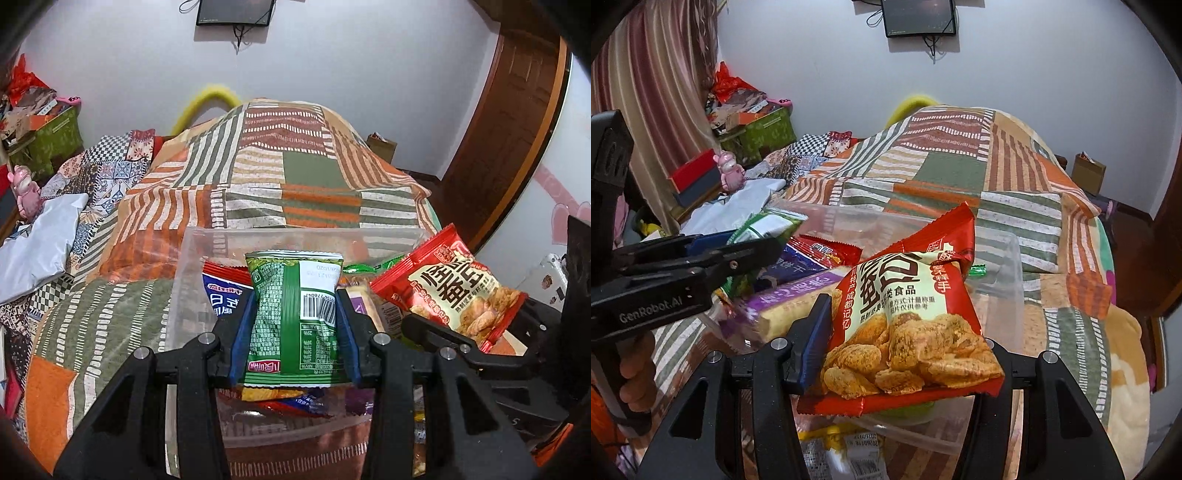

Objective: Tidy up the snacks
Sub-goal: 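Carry both bags over the clear box and open both tools to drop them, then grasp the orange fried-snack bag with left tool while right tool grasps cracker block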

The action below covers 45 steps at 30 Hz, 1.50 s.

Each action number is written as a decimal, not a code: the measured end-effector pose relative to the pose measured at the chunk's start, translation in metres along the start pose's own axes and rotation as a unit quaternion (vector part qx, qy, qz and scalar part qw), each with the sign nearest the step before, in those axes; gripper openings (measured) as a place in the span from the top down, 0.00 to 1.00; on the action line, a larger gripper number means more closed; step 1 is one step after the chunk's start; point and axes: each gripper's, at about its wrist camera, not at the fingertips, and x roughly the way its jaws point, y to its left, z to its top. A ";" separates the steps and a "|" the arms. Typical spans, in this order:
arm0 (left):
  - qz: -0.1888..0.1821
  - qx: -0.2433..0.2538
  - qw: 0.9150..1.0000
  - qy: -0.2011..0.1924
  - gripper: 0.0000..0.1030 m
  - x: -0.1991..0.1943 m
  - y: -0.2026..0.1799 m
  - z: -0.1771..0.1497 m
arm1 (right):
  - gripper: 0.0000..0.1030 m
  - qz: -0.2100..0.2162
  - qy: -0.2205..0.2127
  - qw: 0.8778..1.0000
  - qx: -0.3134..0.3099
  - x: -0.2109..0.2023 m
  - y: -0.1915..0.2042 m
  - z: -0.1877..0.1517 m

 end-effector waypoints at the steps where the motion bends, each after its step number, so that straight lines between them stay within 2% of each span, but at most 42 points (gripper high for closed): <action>1: 0.001 0.000 1.000 0.001 0.59 0.000 -0.001 0.000 | 0.49 -0.001 0.001 1.000 0.000 0.001 -0.001 0.001; 5: 0.001 0.000 1.000 0.001 0.58 -0.004 -0.002 0.001 | 0.47 -0.008 0.009 1.000 0.000 0.001 -0.001 0.002; 8: 0.000 0.001 1.000 -0.010 0.49 -0.014 -0.004 0.001 | 0.43 -0.011 0.009 1.000 -0.001 -0.004 0.000 0.002; 11: 0.001 0.007 1.000 -0.021 0.48 -0.028 -0.005 0.000 | 0.36 -0.015 -0.006 1.000 -0.008 -0.017 0.002 0.002; 16: 0.002 0.011 1.000 -0.024 0.47 -0.050 -0.006 -0.007 | 0.34 -0.020 -0.026 0.999 -0.017 -0.039 0.008 0.001; 19: 0.007 0.014 1.000 -0.025 0.43 -0.063 -0.006 -0.016 | 0.34 -0.016 -0.035 0.999 -0.020 -0.052 0.013 -0.002; 28: 0.025 0.024 0.999 -0.009 0.39 -0.096 0.002 -0.057 | 0.32 0.007 -0.051 0.998 -0.031 -0.086 0.036 -0.025; 39: 0.023 0.019 0.999 0.028 0.38 -0.108 0.008 -0.113 | 0.31 0.043 -0.017 0.999 -0.027 -0.088 0.057 -0.073; 42: 0.021 0.019 0.999 0.036 0.38 -0.108 0.007 -0.125 | 0.23 0.047 -0.006 0.998 -0.027 -0.084 0.059 -0.085; 45: 0.020 0.019 0.999 0.044 0.38 -0.104 0.007 -0.134 | 0.22 0.048 0.004 0.998 -0.036 -0.078 0.062 -0.090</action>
